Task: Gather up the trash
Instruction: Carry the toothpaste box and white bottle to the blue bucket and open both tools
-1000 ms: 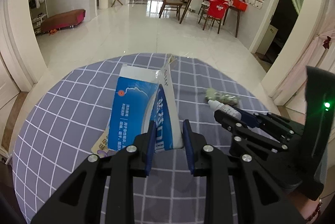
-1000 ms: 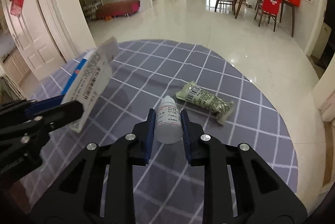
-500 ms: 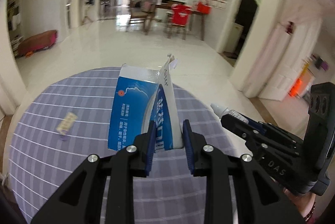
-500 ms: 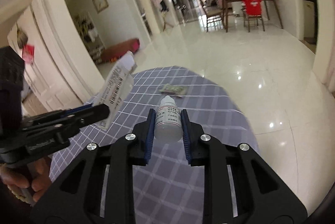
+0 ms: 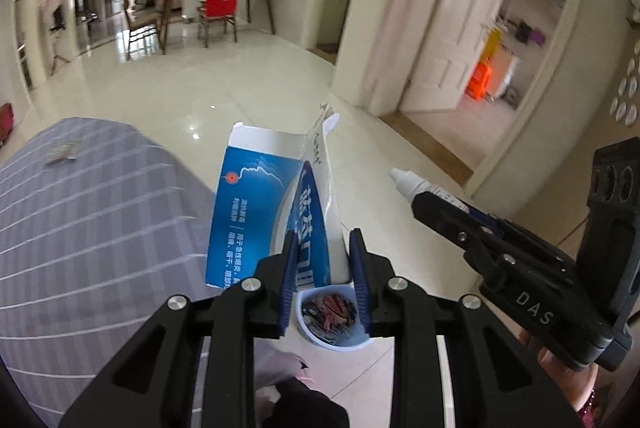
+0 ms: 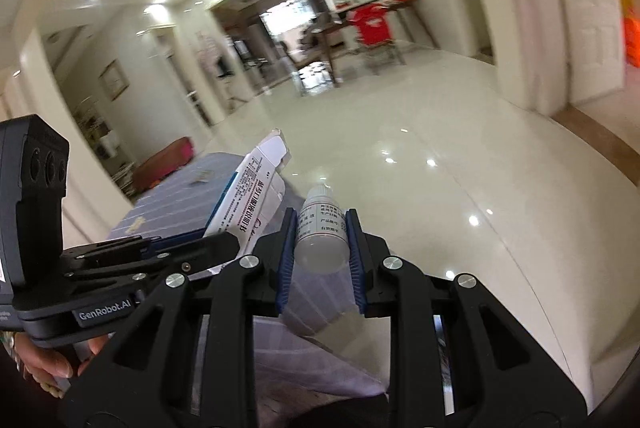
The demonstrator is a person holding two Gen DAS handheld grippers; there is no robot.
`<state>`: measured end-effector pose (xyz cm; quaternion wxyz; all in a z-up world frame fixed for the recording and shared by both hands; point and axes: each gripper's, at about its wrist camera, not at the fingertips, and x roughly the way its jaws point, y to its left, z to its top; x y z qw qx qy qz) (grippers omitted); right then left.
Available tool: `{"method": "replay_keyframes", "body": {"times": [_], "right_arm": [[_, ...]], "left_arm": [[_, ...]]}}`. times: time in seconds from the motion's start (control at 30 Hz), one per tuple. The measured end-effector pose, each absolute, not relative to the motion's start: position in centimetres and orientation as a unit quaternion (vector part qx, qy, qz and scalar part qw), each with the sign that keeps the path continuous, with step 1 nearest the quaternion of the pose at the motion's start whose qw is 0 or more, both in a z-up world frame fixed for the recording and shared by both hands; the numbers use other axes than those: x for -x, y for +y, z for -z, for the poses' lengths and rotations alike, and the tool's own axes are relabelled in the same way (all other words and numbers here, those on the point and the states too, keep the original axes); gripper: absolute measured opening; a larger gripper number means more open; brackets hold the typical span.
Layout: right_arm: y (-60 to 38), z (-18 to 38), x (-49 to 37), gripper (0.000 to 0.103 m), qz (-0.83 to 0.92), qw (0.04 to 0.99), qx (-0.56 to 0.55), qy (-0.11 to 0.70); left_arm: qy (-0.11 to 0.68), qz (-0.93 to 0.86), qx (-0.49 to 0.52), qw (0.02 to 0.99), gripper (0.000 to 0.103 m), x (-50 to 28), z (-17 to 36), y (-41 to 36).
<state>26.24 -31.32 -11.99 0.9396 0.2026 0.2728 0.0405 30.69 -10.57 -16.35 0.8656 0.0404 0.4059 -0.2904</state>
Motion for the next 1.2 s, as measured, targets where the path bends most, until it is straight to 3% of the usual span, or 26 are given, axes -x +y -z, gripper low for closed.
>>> {"method": "replay_keyframes", "body": {"times": [0.37, 0.43, 0.77, 1.2], "right_arm": [[-38.4, 17.4, -24.7, 0.027, 0.012, 0.922, -0.266, 0.281], [-39.3, 18.4, -25.0, 0.061, 0.032, 0.916, -0.280, 0.286], [-41.4, 21.0, -23.7, 0.063, 0.054, 0.903, -0.305, 0.298], [-41.8, 19.6, -20.7, 0.067, 0.099, 0.915, -0.290, 0.261]], "left_arm": [[0.461, 0.320, -0.061, 0.826, 0.025, -32.2, 22.6, -17.8], [0.470, 0.321, -0.065, 0.820, 0.025, -32.5, 23.6, -18.6], [0.490, 0.318, -0.085, 0.807, 0.025, -32.6, 26.1, -21.4], [0.490, 0.325, -0.105, 0.802, 0.025, -32.5, 26.5, -23.6]]}}
